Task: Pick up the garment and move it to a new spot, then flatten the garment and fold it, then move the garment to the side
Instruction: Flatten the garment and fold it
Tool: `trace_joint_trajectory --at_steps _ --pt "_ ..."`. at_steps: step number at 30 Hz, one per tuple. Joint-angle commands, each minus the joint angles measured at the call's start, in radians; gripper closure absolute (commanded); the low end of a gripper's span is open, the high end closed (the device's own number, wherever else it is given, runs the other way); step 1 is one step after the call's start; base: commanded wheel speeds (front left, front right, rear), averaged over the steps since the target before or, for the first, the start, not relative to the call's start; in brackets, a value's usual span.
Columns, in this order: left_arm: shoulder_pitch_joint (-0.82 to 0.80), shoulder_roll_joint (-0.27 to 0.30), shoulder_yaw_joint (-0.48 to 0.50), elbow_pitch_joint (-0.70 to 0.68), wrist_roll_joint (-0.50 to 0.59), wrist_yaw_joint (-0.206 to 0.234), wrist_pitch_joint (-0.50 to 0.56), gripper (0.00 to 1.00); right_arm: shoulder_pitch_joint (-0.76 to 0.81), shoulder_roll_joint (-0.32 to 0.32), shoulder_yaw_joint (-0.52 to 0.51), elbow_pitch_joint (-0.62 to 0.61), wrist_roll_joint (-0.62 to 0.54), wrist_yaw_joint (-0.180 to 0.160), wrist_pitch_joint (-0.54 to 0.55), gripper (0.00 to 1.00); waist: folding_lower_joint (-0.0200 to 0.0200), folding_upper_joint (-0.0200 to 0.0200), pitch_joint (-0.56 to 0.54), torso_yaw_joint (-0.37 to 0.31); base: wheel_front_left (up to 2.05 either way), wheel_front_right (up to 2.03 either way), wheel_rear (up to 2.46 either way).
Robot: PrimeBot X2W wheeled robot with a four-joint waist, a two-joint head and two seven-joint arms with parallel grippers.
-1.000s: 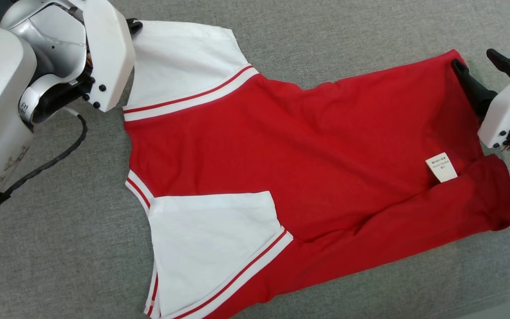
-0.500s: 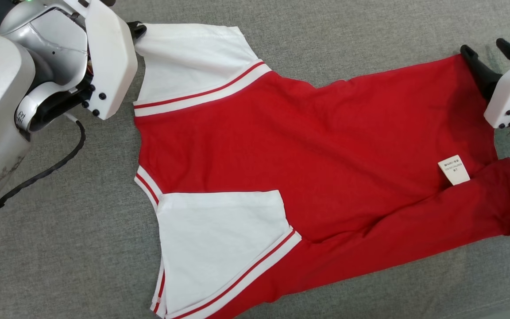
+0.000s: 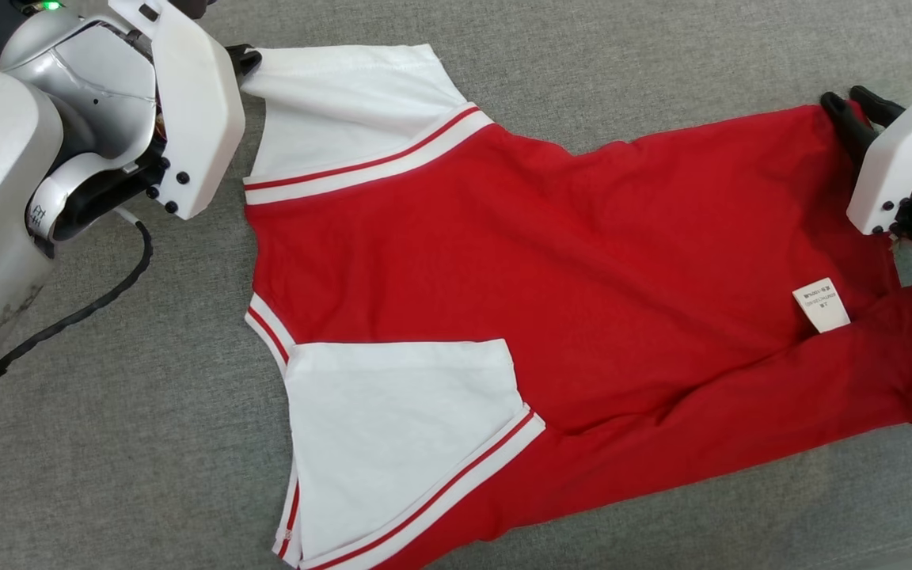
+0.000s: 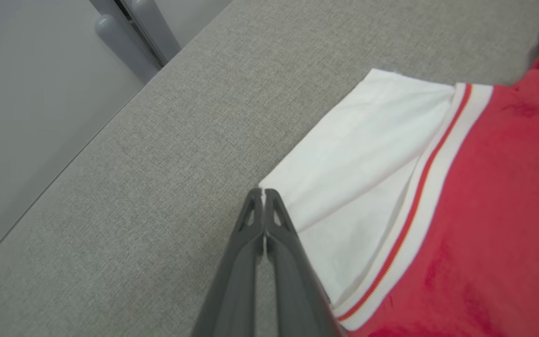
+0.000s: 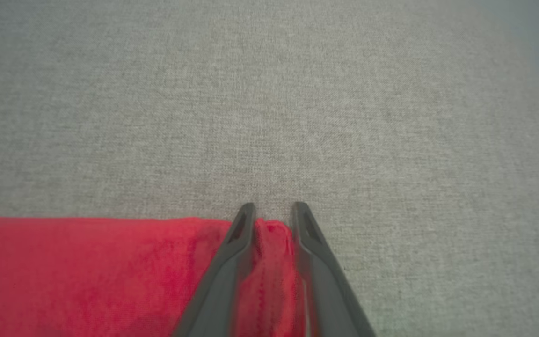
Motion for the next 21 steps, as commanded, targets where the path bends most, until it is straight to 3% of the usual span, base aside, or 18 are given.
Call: trace_joint_trajectory --at_steps 1,4,7,13,21 --pt "0.005 0.002 -0.001 0.0 -0.003 0.002 -0.004 1.0 0.008 0.008 0.014 0.016 0.013 -0.002 0.02 0.62 0.0 0.0 0.001 0.002 0.0 0.0 0.0" --pt "0.007 0.006 -0.001 0.002 -0.004 0.002 -0.005 1.0 0.007 0.014 0.031 0.033 0.03 -0.002 0.04 0.65 0.0 0.0 0.0 0.004 0.0 0.0 0.0" --pt "0.01 0.007 -0.001 0.002 -0.002 0.004 -0.013 1.0 0.005 0.013 0.041 0.04 0.044 -0.002 0.047 1.0 0.0 0.0 -0.005 0.005 0.0 0.0 0.0" --pt "-0.01 0.024 -0.004 -0.014 0.036 -0.013 -0.09 1.0 -0.018 -0.01 0.057 0.008 0.053 -0.002 -0.007 1.0 0.0 0.0 -0.017 0.006 0.0 0.0 0.0" --pt "-0.078 0.025 0.006 0.009 0.144 -0.026 -0.328 1.0 -0.07 -0.049 0.045 -0.031 0.029 -0.002 -0.202 1.0 0.0 0.0 -0.038 0.014 0.0 0.0 0.0"
